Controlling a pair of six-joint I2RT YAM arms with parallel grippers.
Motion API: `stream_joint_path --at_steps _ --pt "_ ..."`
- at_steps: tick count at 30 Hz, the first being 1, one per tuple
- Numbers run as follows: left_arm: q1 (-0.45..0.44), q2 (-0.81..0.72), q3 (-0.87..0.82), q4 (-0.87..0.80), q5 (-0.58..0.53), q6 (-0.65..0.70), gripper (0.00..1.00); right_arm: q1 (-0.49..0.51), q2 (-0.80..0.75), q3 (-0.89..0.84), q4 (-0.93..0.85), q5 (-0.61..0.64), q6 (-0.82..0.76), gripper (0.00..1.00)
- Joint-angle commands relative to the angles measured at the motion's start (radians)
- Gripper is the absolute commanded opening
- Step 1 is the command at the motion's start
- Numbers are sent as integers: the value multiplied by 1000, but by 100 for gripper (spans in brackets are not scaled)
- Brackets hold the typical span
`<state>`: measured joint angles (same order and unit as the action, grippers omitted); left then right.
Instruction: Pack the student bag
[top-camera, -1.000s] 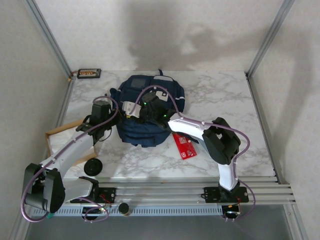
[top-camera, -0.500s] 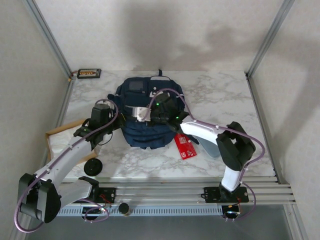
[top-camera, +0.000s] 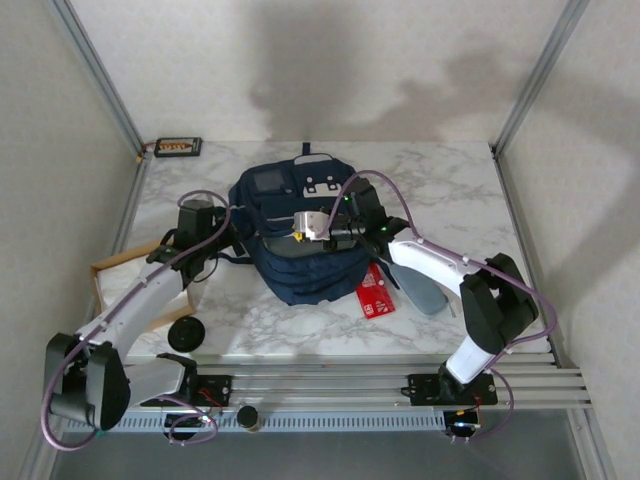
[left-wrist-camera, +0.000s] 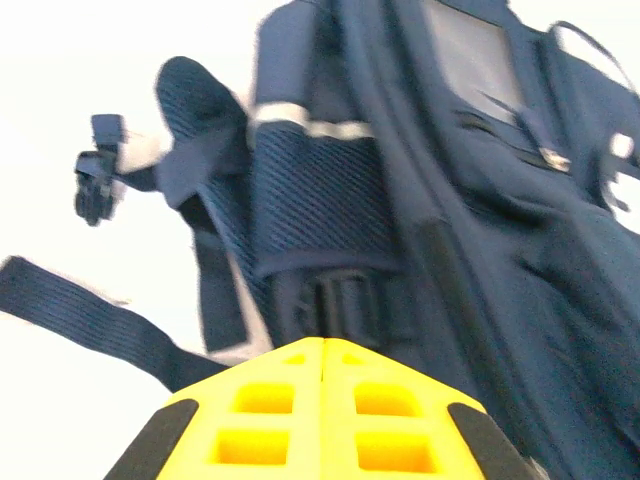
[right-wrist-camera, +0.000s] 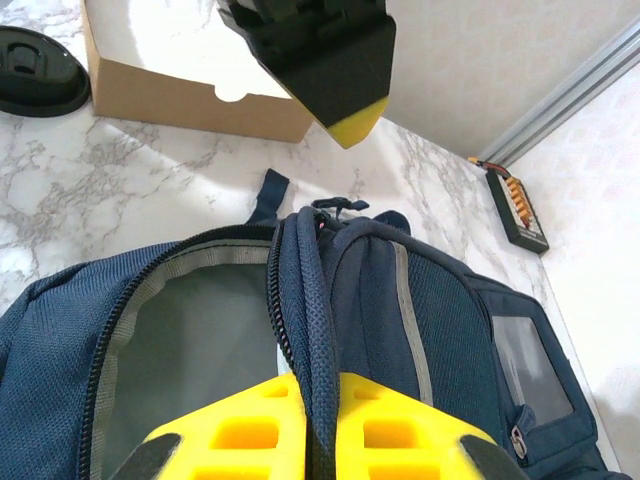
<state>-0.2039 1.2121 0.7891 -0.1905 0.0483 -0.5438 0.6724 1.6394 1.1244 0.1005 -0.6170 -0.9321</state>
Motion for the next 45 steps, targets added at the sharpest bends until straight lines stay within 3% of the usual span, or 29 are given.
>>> stream_joint_path --at_steps 1,15,19,25,30,35,40,45 --pt "6 48 42 42 -66 -7 0 -10 -29 3 -1 -34 13 0" --pt "-11 -20 -28 35 91 31 2 12 -12 -30 126 -14 172 0" --pt "-53 -60 -64 16 111 68 22 12 -13 -24 122 -12 182 0" --pt "-100 -124 -133 52 110 76 43 9 -23 -4 100 -24 180 0" --pt "-111 -88 -121 108 83 150 48 4 -32 -3 106 -31 187 0" --pt "-129 -114 -182 276 135 224 61 -48 -49 22 56 -112 178 0" --pt "-141 -171 -239 464 198 352 62 -124 -49 81 -105 -198 111 0" --pt "-127 -189 -290 608 289 538 62 -205 -65 104 -123 -278 122 0"
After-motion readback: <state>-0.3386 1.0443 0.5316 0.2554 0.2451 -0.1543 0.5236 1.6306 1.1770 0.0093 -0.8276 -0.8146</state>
